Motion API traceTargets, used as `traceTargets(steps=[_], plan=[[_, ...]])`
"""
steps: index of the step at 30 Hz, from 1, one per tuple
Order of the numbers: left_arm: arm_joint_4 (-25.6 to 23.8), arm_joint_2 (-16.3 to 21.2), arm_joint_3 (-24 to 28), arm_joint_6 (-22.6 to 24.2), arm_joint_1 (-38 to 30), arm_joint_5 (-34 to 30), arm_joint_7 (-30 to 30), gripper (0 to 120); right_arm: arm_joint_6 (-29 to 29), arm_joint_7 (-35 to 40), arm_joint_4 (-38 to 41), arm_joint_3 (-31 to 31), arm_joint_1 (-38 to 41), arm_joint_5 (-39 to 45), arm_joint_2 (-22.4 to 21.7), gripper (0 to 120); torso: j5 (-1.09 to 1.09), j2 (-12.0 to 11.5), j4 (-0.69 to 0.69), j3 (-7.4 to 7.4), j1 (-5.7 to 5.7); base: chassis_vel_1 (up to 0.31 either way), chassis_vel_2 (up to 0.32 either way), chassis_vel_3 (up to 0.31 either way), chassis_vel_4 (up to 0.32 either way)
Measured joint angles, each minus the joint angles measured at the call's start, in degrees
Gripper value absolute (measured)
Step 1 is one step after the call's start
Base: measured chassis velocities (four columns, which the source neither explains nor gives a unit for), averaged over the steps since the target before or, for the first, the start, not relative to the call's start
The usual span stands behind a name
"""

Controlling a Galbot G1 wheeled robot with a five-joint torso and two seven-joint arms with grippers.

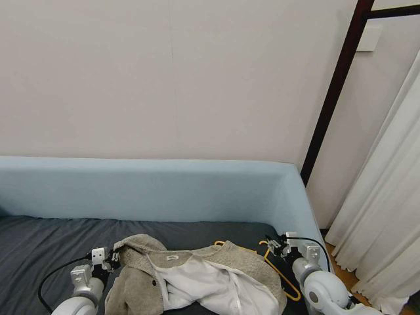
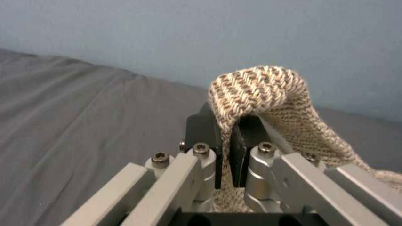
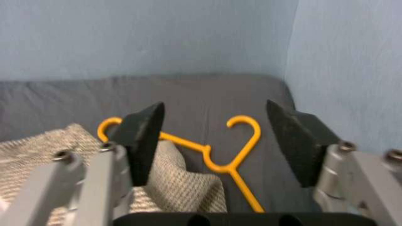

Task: Pick up the clothes from the sofa and hang them on the clothes hanger.

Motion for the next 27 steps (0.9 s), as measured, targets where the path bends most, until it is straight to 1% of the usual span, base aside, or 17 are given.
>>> traceTargets(steps=[4,5,7,9,10,11,12,13,15,16,19,24,27], plan=[[-1.5,0.6,-1.1,-0.8,2.0,1.3,0.8,3,-1.3,-3.9,-7.7,-2.4,3.8,-0.2,2.4,86,0.01,0.0,0.00,0.00,0.00,0.000,0.000,0.000,0.000],[-1.5,0.6,-1.1,-0.8,2.0,1.3,0.8,3,-1.3,-3.9,-7.7,-2.4,3.8,-0.2,2.4,86,0.01,0.0,0.00,0.00,0.00,0.000,0.000,0.000,0.000],[-2.0,0.9,-1.6,-1.5,3.1,2.1,1.4,3,-1.3,-5.8,-12.2,-4.3,6.9,-0.9,3.9,94,0.01,0.0,0.01,0.00,0.00,0.000,0.000,0.000,0.000],[-3.0,1.0,-2.1,-1.8,4.3,2.4,1.6,3,-1.2,-7.2,-16.7,-6.4,10.4,-1.8,5.6,99,0.00,0.0,0.03,0.00,0.00,0.000,0.000,0.000,0.000],[-3.6,1.0,-2.4,-1.9,4.9,2.4,1.6,3,-1.1,-7.9,-19.3,-7.6,12.4,-2.4,6.6,100,0.01,0.0,0.03,0.01,0.00,0.000,0.000,0.000,0.000],[-3.6,1.0,-2.4,-1.9,4.9,2.4,1.6,3,-1.1,-7.9,-19.3,-7.6,12.4,-2.4,6.6,100,0.01,0.0,0.03,0.01,0.00,0.000,0.000,0.000,0.000],[-4.1,1.0,-2.5,-2.0,5.2,2.5,1.6,3,-1.0,-8.3,-21.0,-8.5,13.8,-2.6,7.1,100,0.00,0.0,0.03,0.00,0.00,0.000,0.000,0.000,0.000],[-4.7,0.9,-2.6,-2.1,5.6,2.6,1.6,3,-1.0,-9.3,-24.3,-10.0,16.0,-3.2,8.2,100,-0.01,0.0,0.03,0.00,0.00,0.000,0.000,0.000,0.000],[-5.8,0.8,-2.6,-2.1,6.1,2.8,1.7,3,-0.9,-10.6,-28.6,-11.6,17.9,-4.8,9.6,100,0.00,0.0,0.03,0.01,0.00,0.000,0.000,0.000,0.000],[-5.8,0.8,-2.6,-2.1,6.1,2.8,1.7,3,-0.9,-10.6,-28.6,-11.6,17.9,-4.8,9.6,100,0.00,0.0,0.03,0.01,0.00,0.000,0.000,0.000,0.000],[-6.9,0.6,-2.5,-2.1,6.4,3.1,1.7,3,-0.9,-12.2,-33.1,-13.4,19.0,-7.4,10.5,100,0.01,0.0,0.00,0.01,0.00,0.000,0.000,0.000,0.000],[-7.5,0.4,-2.2,-2.3,6.6,3.5,1.7,3,-0.7,-14.8,-36.3,-14.4,18.5,-10.5,10.3,100,0.00,0.0,0.01,0.00,0.00,0.000,0.000,0.000,0.000],[-7.5,0.3,-2.1,-2.4,6.7,3.6,1.8,3,-0.8,-15.8,-37.2,-14.4,17.8,-11.1,10.0,100,0.00,0.0,0.00,0.00,0.00,0.000,0.000,0.000,0.000]])
